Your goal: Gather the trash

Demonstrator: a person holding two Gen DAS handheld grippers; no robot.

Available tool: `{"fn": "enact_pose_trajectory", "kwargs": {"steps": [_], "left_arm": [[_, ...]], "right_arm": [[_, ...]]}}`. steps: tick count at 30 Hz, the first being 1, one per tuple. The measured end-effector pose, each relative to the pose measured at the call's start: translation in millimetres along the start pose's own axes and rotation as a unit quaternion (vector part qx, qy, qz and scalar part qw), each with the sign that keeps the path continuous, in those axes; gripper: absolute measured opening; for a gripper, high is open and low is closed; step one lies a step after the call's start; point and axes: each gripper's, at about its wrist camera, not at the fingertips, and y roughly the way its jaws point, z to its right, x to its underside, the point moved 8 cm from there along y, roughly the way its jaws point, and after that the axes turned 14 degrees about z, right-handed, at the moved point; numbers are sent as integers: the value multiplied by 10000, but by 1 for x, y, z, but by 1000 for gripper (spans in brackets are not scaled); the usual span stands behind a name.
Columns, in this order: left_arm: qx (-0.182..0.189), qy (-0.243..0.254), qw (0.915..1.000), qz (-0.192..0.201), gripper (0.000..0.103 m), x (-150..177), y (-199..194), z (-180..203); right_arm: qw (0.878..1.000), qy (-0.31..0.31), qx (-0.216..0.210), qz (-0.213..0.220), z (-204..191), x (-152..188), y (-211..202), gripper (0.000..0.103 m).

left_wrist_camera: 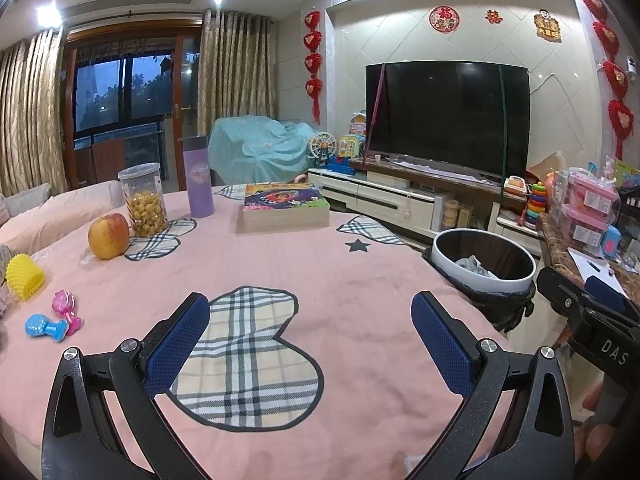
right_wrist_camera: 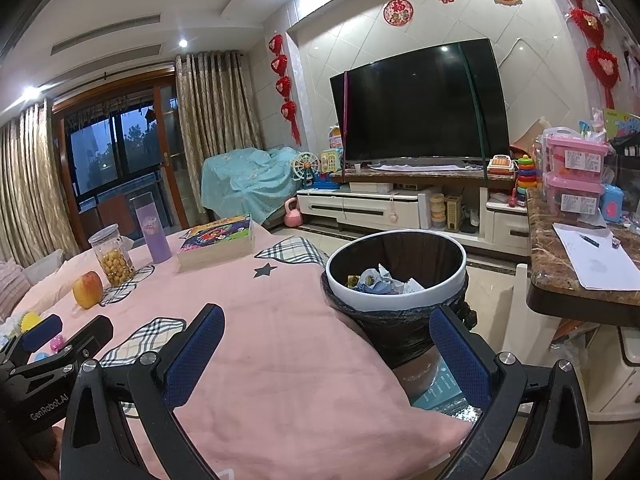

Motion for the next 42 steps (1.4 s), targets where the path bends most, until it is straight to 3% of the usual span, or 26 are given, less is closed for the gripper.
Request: {"fn": "enact_pose_trajectory", "kwargs": {"steps": [42], "left_arm": [[61,54,9999,-118,103,5,10,2]], "right_arm": [[9997,114,-42,-214,0,7,11,103]]}}
